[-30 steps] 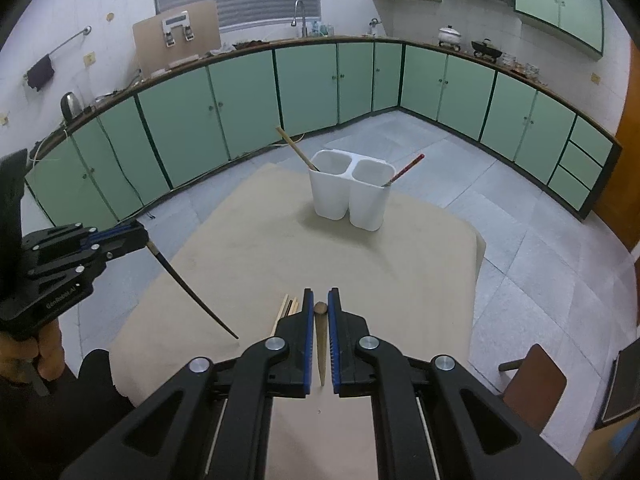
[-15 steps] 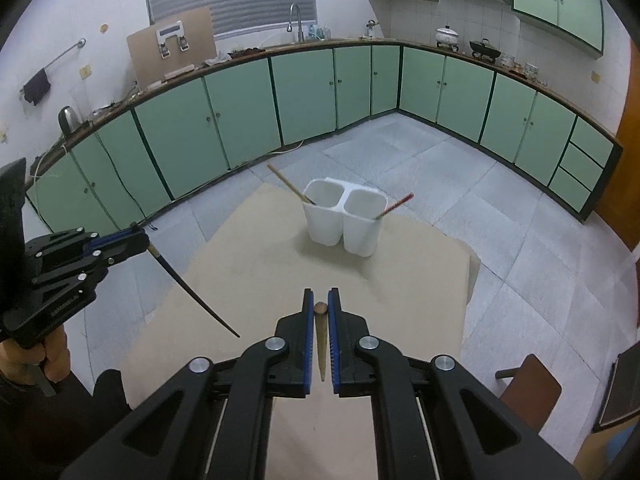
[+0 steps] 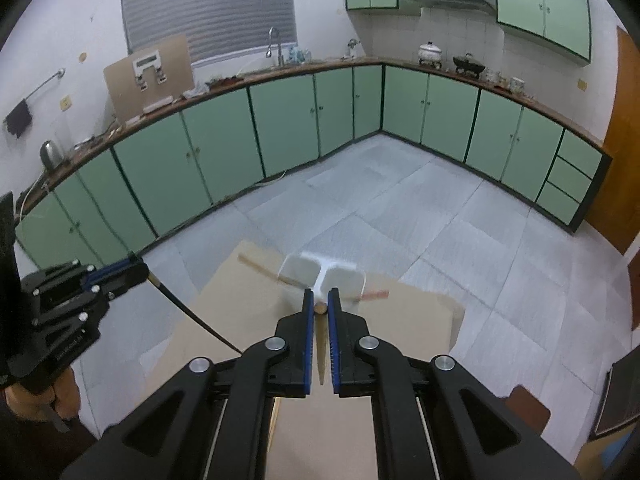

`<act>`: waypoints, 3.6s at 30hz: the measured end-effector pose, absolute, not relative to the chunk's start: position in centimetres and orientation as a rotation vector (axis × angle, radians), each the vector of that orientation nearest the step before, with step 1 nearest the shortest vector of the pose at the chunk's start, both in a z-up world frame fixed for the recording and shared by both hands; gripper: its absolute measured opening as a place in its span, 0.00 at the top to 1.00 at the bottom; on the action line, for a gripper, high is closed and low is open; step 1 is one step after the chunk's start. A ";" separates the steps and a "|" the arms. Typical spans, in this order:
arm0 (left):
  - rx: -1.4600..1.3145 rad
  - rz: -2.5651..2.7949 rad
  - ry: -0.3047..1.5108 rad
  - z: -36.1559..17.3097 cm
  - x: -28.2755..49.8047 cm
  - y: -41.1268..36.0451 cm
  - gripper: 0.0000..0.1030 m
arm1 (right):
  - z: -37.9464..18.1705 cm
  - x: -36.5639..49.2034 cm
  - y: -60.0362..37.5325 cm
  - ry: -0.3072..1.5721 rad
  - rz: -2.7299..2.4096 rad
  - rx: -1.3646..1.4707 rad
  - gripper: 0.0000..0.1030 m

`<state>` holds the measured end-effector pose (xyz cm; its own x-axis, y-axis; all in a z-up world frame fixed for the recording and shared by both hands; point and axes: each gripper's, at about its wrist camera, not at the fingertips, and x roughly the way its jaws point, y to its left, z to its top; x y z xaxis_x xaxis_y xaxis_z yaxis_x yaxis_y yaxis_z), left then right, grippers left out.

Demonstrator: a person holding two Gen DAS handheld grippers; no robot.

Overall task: Organize utensils
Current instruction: 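Lift both chopsticks and carry them over the white holder, then lower both chopsticks into the holder and open both tools, then move both tools back over the remaining chopsticks on the table, then grasp a red-patterned chopstick with the right tool while the left grasps another red-patterned one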

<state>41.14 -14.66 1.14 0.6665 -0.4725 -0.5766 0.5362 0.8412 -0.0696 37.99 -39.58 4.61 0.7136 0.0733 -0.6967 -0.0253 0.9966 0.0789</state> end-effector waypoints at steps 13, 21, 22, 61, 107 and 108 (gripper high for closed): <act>0.040 -0.511 0.533 1.5 50.8 -19.8 0.94 | 5.1 48.8 -41.8 0.683 -0.023 0.127 0.93; 0.020 -0.477 0.650 -6.5 55.3 -20.8 0.93 | -2.8 52.5 -44.4 0.791 -0.040 0.214 0.93; 0.022 -0.470 0.661 -7.1 55.5 -20.7 0.91 | -3.3 52.4 -44.7 0.798 -0.041 0.218 0.91; 0.056 -0.425 0.659 -24.4 16.7 -4.9 0.19 | -31.3 12.9 -26.8 0.786 0.128 0.017 0.81; 0.141 -0.259 0.747 -32.0 18.7 -10.2 0.95 | -31.9 11.2 -32.1 0.750 -0.117 0.141 0.94; 0.130 -0.237 0.755 -32.0 18.8 -9.7 0.95 | -31.9 11.2 -32.5 0.748 -0.142 0.154 0.94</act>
<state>18.75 -9.69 -31.97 0.7033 -0.1661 -0.6912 0.2592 0.9653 0.0317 11.23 -32.54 -31.88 0.7244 -0.0734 -0.6855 0.1829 0.9791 0.0884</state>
